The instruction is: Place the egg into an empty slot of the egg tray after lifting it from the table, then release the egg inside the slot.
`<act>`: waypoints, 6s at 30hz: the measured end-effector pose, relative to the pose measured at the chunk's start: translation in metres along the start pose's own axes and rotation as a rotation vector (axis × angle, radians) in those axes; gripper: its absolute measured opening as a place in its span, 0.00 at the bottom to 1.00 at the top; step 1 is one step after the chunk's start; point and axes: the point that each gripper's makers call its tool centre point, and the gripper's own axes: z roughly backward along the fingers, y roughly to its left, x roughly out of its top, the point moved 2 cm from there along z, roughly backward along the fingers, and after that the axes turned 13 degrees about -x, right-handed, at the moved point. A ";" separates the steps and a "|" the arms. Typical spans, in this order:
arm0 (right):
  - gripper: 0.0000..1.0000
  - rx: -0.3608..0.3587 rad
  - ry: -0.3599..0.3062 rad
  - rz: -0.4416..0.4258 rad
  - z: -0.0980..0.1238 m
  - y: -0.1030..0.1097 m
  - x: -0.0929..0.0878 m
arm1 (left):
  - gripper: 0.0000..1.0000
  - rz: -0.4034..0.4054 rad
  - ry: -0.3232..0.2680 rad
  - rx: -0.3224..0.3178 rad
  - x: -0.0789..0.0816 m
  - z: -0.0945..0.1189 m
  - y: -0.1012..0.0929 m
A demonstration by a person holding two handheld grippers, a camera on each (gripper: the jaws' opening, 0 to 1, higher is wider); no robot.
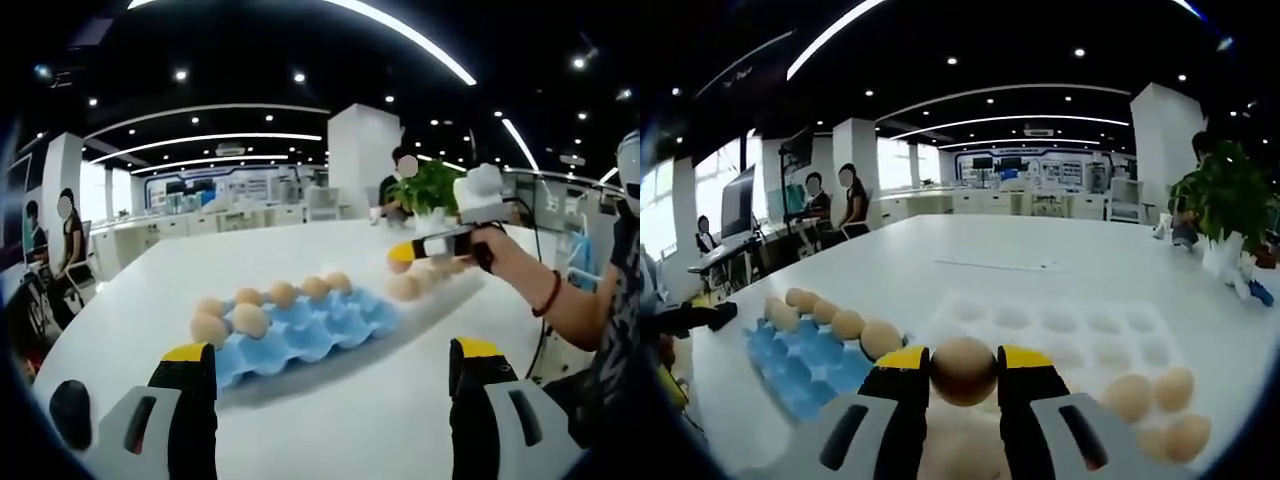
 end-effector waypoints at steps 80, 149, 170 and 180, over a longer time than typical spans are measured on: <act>0.27 0.446 -0.012 0.153 -0.017 0.191 -0.008 | 0.98 0.020 0.014 0.034 -0.010 0.016 0.020; 0.86 0.372 -0.081 0.170 -0.006 0.157 -0.004 | 1.00 0.015 -0.004 0.035 -0.003 0.020 0.010; 0.86 0.274 -0.044 0.143 -0.010 0.108 -0.006 | 1.00 0.012 -0.003 0.028 -0.001 0.014 0.005; 0.85 0.234 -0.048 0.124 -0.012 0.084 -0.005 | 1.00 0.003 -0.007 0.019 0.002 0.010 0.001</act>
